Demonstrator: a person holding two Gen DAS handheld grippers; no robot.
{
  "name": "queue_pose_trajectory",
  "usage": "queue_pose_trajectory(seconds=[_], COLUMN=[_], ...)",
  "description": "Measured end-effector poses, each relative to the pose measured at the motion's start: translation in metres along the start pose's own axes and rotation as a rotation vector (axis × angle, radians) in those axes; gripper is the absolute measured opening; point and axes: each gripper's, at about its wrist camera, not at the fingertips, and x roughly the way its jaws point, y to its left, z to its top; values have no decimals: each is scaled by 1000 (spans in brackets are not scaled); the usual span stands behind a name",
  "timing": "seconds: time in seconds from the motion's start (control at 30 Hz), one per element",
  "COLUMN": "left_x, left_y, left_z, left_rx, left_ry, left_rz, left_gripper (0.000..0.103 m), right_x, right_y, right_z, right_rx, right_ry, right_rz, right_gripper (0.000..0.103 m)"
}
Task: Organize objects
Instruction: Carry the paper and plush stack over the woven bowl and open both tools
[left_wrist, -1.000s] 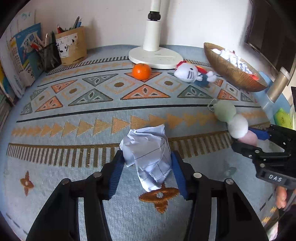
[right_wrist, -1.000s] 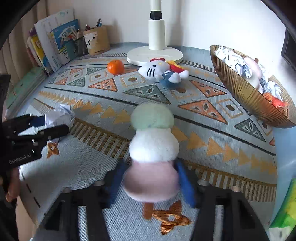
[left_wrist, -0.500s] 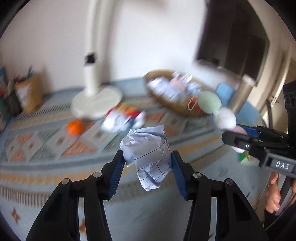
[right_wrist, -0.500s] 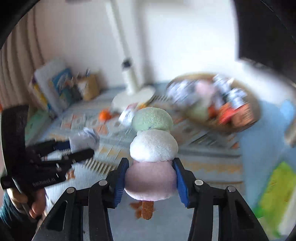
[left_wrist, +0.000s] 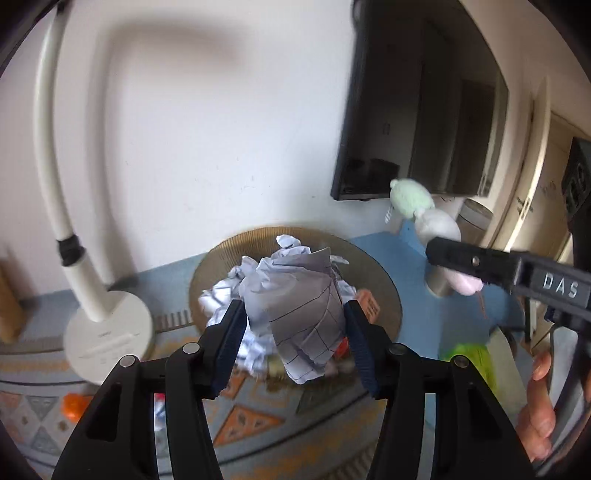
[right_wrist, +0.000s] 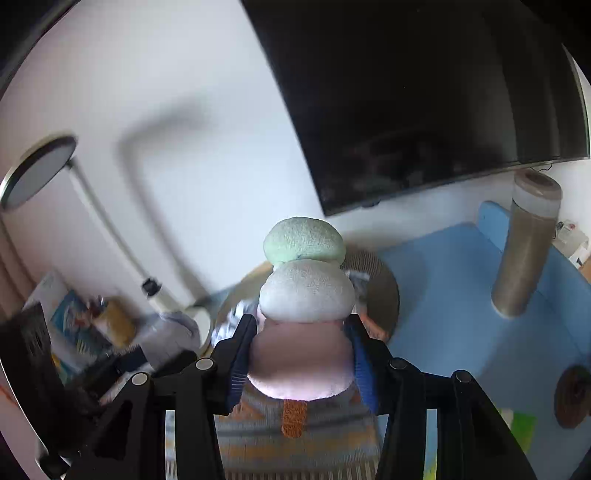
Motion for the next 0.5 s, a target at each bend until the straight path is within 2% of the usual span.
queue_pose_trajectory(seconds=[0.17,0.23,0.3,0.37,0.5], left_x=[41,50,54,53,45], left_y=[8,10,13,16,22], left_z=[3,3,2,-2,-10], left_rx=[-18,-17,-25,-39,-48], left_ry=[27,18,24,18,26], left_rz=[-6,-16,-20,-13,-11], left_gripper=[53,59,81,90,91], right_x=[39,54,69,81,86], right_y=[1,-1,-5,-10,-15], right_z=[23,29,33,33,21], right_rx=[38,49,62,73,89], right_ry=[9,20,32,57,92], right_rz=[-27,-28,-25,-4,-26], right_gripper=[49,57,69,69,69])
